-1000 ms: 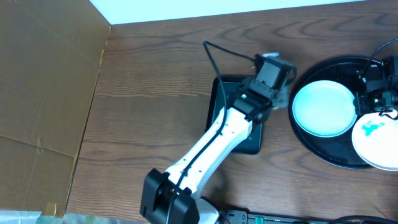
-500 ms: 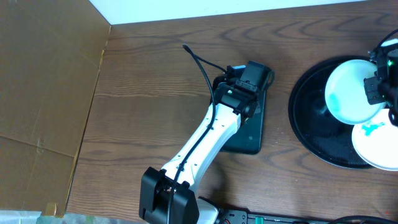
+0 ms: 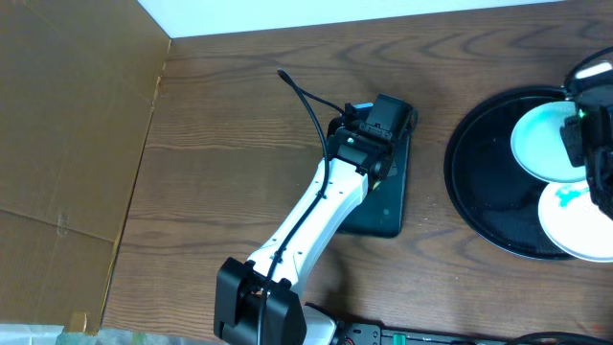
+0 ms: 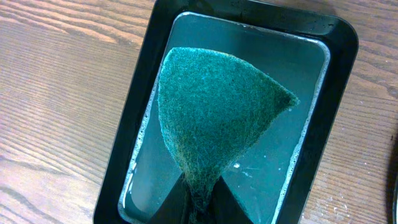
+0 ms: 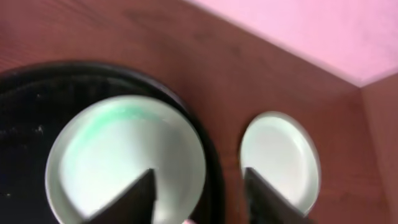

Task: Clean dirty plates on tray and stack at the side
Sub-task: 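Move the sponge back to the black water tray with the left gripper, then hold the sponge in the water while the right gripper moves the plate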

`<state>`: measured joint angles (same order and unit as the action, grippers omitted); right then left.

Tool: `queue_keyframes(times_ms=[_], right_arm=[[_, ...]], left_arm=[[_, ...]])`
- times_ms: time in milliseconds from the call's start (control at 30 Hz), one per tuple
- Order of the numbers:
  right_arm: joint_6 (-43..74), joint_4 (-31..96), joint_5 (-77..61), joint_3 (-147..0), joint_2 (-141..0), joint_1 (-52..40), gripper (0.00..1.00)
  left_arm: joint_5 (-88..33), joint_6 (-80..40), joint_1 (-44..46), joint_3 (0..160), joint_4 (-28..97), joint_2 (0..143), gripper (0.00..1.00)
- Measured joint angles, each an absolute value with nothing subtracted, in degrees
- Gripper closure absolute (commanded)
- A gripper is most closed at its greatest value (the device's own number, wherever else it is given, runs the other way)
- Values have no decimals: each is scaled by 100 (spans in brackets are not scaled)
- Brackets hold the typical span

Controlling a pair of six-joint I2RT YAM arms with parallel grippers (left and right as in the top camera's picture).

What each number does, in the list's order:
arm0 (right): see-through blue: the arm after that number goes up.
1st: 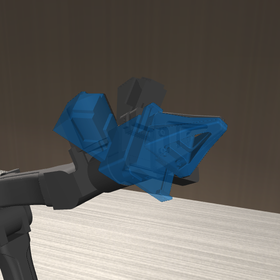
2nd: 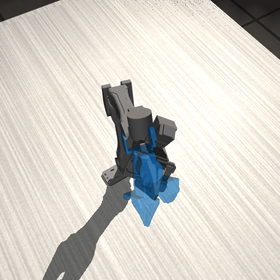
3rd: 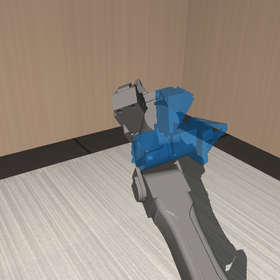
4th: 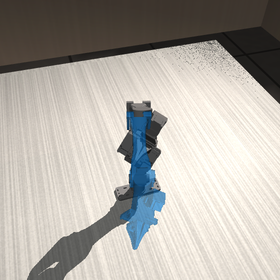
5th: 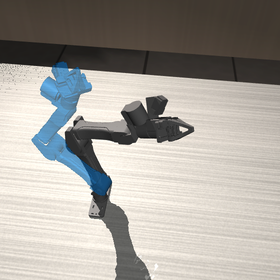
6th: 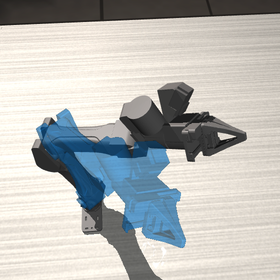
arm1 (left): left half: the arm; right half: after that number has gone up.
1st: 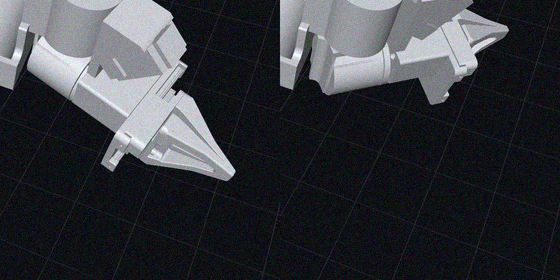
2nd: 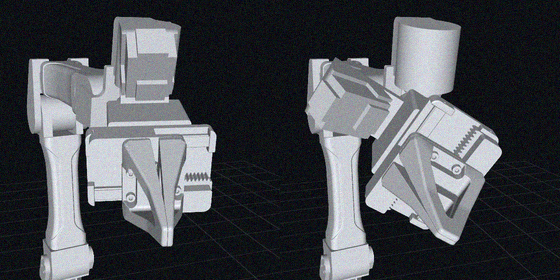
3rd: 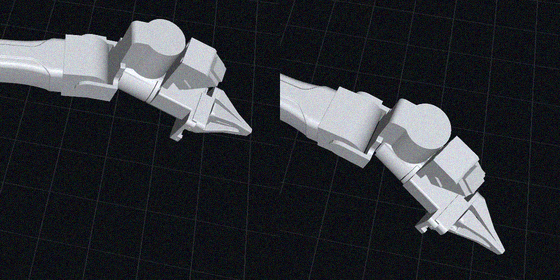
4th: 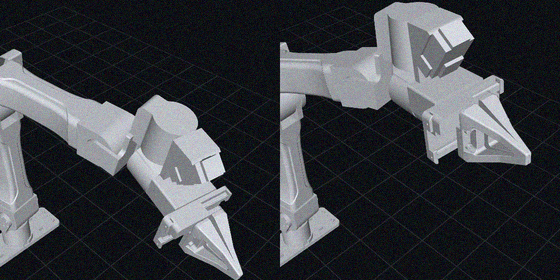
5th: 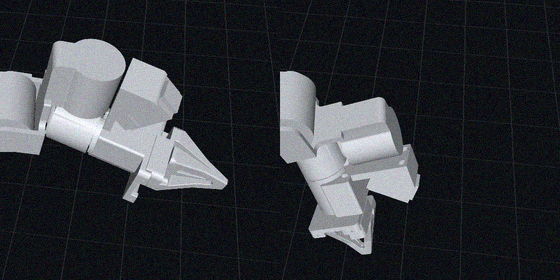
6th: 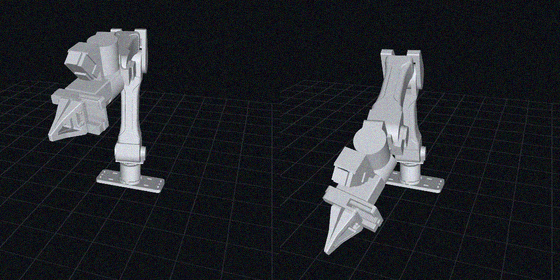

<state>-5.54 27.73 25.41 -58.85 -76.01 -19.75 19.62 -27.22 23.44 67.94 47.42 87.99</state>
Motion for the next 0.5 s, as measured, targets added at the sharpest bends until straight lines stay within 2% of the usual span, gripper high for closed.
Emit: queue_keyframes(times_ms=[67, 167, 233, 367, 500], right_arm=[[-311, 3006, 2355, -5885, -7859, -1750, 35], [51, 3179, 1953, -5885, -8305, -1374, 32], [309, 3227, 1573, -5885, -8617, -1083, 18], [720, 3245, 703, -5885, -9174, -405, 25], [1037, 3258, 97, -5885, -9393, 158, 27]], left_arm=[[1962, -2724, 2344, 6794, 4740, 8799, 93], [1959, -2724, 2344, 6794, 4742, 8799, 93], [1959, -2724, 2344, 6794, 4740, 8799, 93], [1959, -2724, 2344, 6794, 4740, 8799, 93], [1959, -2724, 2344, 6794, 4735, 8799, 93]])
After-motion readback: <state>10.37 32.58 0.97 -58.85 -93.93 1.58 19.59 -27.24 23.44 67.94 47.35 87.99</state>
